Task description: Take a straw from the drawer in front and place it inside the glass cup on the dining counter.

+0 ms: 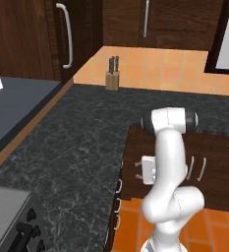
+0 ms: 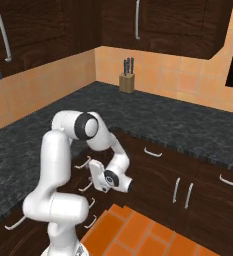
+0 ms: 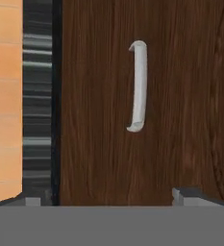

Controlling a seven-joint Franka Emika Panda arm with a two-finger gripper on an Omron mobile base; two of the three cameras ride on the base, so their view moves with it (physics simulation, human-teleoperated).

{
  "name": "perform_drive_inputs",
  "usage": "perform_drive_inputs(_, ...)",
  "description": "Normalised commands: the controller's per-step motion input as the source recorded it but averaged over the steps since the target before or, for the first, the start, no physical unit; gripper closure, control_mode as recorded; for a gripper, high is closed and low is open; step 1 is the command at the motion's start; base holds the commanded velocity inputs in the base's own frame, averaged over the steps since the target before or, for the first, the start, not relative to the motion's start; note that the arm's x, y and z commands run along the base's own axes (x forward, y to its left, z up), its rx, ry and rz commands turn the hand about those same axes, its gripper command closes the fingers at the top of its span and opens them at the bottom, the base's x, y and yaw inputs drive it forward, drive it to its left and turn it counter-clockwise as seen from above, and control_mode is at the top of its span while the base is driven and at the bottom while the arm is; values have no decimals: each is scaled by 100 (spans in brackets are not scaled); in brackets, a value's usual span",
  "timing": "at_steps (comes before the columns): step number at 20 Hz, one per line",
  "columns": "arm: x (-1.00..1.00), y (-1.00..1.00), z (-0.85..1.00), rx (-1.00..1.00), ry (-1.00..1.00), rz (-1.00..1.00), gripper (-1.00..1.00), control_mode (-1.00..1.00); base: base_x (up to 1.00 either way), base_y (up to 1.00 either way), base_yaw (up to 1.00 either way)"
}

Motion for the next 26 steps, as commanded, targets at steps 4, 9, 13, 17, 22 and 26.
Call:
perform_drive_inputs(4,61,20,-25,3,-3,4,-100,-100,0,0,0)
perform_drive_inputs(9,60,23,-25,1,-1,0,-100,-100,0,0,0)
perform_drive_inputs(13,52,26,-36,0,0,0,-100,-100,0,0,0)
perform_drive_inputs(17,51,18,-42,0,0,0,-100,-100,0,0,0)
perform_drive_inputs(22,27,22,-34,0,-4,0,-100,-100,0,0,0)
perform_drive_inputs(26,-6,26,-9,0,-20,1,-100,-100,0,0,0)
